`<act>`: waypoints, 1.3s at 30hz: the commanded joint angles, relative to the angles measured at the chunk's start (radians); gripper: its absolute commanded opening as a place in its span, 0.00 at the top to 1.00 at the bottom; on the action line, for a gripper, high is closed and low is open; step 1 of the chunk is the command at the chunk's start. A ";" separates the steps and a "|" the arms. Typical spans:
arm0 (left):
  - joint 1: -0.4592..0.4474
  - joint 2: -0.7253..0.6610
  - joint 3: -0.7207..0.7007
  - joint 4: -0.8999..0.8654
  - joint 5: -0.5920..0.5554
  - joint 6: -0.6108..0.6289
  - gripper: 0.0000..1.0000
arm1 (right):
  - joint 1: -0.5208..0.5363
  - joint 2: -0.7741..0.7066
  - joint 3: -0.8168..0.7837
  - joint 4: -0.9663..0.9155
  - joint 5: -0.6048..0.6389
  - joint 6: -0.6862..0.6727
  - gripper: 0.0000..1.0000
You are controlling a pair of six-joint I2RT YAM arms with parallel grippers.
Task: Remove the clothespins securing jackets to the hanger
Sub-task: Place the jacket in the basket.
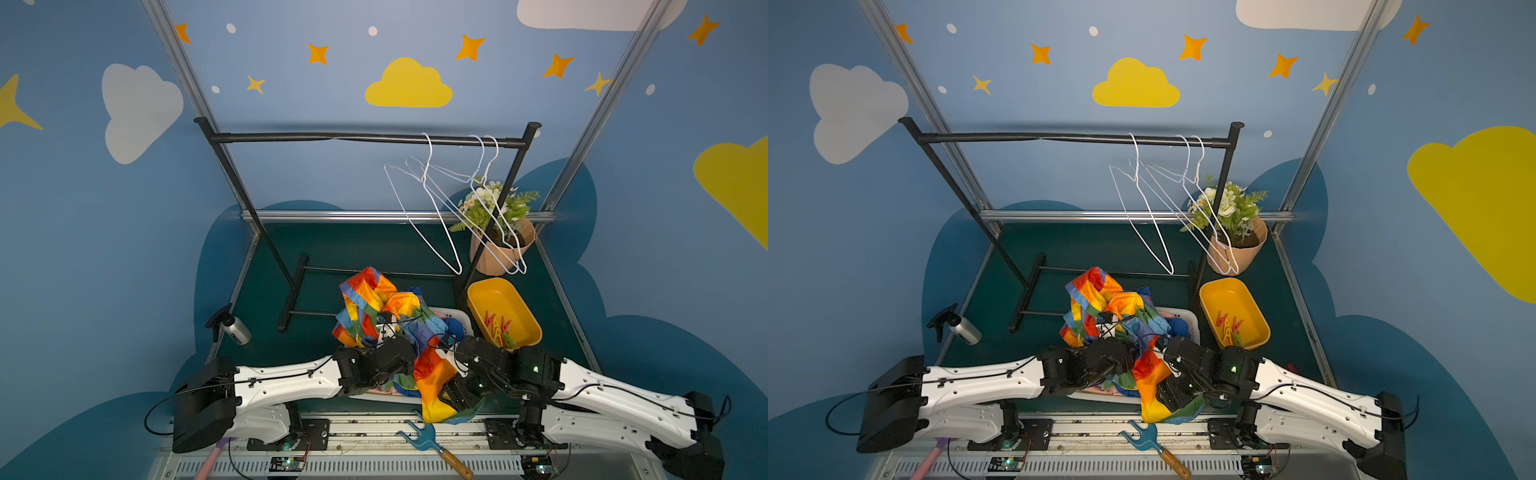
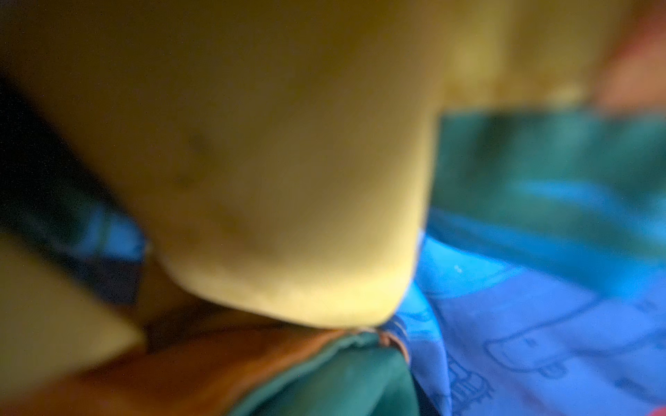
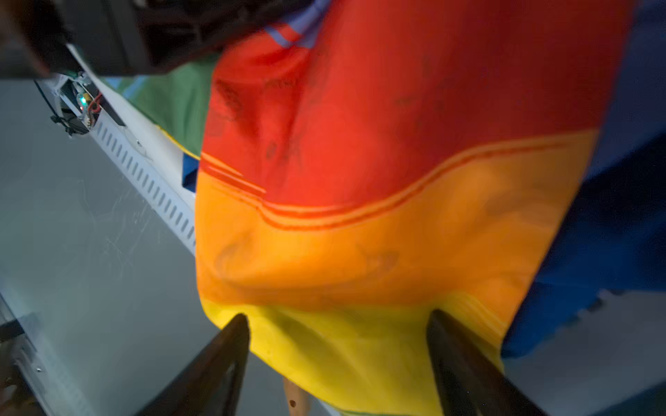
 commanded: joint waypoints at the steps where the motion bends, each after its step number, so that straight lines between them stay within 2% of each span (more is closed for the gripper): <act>1: 0.012 -0.001 -0.006 -0.056 0.010 0.012 0.51 | -0.005 0.027 0.010 0.091 0.014 0.012 0.63; 4: 0.012 -0.018 -0.009 -0.053 0.013 0.010 0.51 | -0.024 0.047 0.029 0.145 0.008 -0.011 0.85; 6: 0.012 -0.035 -0.016 -0.056 0.010 0.010 0.51 | -0.050 0.051 0.054 0.144 0.048 -0.015 1.00; 8: 0.012 -0.054 -0.027 -0.056 0.003 0.003 0.51 | -0.089 0.042 0.076 0.153 0.069 -0.042 1.00; 11: 0.012 -0.080 -0.050 -0.047 -0.007 -0.010 0.51 | -0.154 0.052 0.093 0.152 0.019 -0.079 1.00; 12: 0.012 -0.089 -0.052 -0.053 -0.012 -0.011 0.51 | -0.158 0.070 0.111 0.112 -0.002 -0.099 0.74; 13: 0.012 -0.094 -0.051 -0.061 -0.018 -0.009 0.51 | -0.159 0.088 0.135 0.059 -0.024 -0.123 0.53; 15: 0.012 -0.097 -0.052 -0.060 -0.026 -0.003 0.51 | -0.137 0.098 0.158 0.000 -0.021 -0.118 0.23; 19: 0.013 -0.076 -0.043 -0.043 -0.011 0.003 0.51 | -0.115 0.034 0.140 -0.037 0.057 -0.085 0.16; 23: 0.014 -0.073 -0.036 -0.048 -0.003 0.011 0.51 | -0.127 -0.042 0.068 -0.025 0.040 -0.085 0.13; 25: 0.015 -0.087 -0.038 -0.056 -0.008 0.011 0.50 | -0.125 -0.032 0.064 -0.090 0.067 -0.093 0.12; 28: 0.014 -0.105 -0.051 -0.044 -0.015 0.007 0.50 | -0.131 -0.007 0.052 -0.086 0.094 -0.068 0.10; 30: 0.013 -0.110 -0.053 -0.044 -0.014 0.004 0.50 | -0.141 0.025 0.041 -0.052 0.059 -0.053 0.10; 32: 0.015 -0.114 -0.053 -0.047 -0.013 0.004 0.50 | -0.141 0.045 0.022 0.028 -0.036 -0.051 0.17; 34: 0.014 -0.120 -0.054 -0.053 -0.016 0.004 0.50 | -0.141 0.043 -0.001 0.119 -0.110 -0.040 0.38; 36: 0.013 -0.124 -0.055 -0.051 -0.019 0.005 0.49 | -0.141 0.026 -0.020 0.183 -0.126 -0.033 0.71; 37: 0.014 -0.128 -0.056 -0.051 -0.020 0.008 0.49 | -0.142 0.019 -0.009 0.182 -0.115 -0.040 0.82; 39: 0.014 -0.130 -0.055 -0.053 -0.022 0.010 0.49 | -0.149 -0.002 0.039 0.178 -0.076 -0.049 0.92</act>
